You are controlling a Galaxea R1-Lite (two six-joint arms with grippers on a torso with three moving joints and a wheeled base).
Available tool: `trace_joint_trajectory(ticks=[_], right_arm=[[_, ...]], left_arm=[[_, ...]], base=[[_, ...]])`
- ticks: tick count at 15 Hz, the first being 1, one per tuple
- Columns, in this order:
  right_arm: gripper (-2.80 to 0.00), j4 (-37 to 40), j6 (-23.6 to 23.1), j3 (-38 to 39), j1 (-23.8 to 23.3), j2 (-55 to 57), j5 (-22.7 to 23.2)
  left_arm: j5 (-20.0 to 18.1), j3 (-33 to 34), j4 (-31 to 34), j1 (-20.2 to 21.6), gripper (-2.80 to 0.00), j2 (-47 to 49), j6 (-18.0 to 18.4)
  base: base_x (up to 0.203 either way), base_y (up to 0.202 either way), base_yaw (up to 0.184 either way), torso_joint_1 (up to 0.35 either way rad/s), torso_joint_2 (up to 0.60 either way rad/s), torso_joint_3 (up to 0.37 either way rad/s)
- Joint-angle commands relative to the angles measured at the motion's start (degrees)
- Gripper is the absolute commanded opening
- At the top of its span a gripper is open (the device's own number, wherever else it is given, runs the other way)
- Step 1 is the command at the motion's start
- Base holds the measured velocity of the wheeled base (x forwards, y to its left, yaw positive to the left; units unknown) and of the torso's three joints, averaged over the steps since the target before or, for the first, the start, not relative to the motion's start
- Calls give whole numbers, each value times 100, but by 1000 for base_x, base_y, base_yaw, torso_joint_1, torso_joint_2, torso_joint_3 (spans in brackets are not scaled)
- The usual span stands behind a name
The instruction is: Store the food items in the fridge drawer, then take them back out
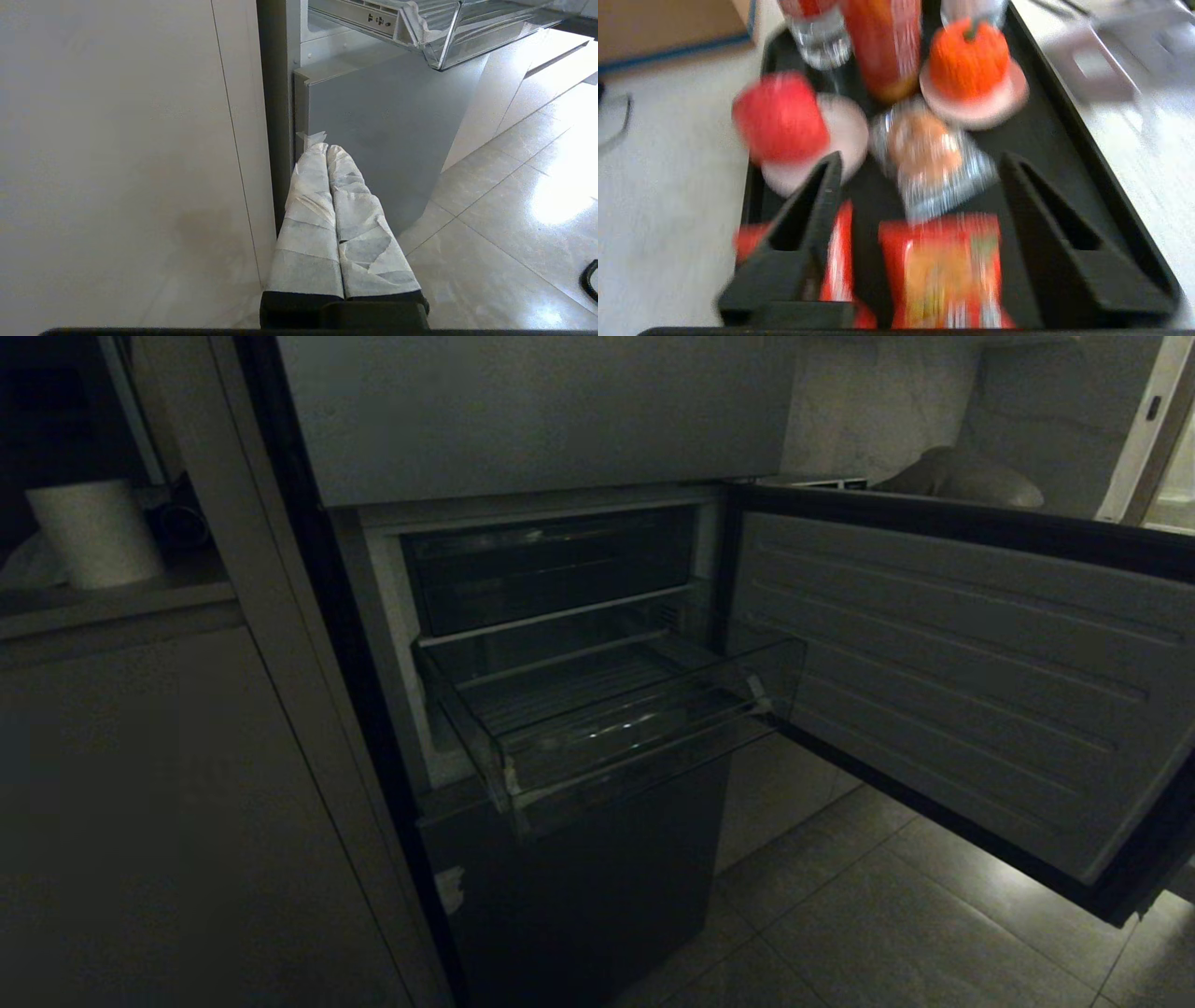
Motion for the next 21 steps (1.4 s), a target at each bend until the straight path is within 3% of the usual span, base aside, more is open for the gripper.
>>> trace_joint_trajectory(ticks=[1,9,21], right_arm=[[0,-339,-3,-407,-192,808,402],[0,-903,-321,-2079,-529,2400,548],[0,-874,-373,-2777,-615,3128,707]], left_arm=[[2,0,1,1,-280,1,-2],[2,0,1,1,-280,1,-2],[2,0,1,1,-280,1,-2]], base=[[0,0,0,0,0,0],[0,0,0,0,0,0],[0,0,0,0,0,0]])
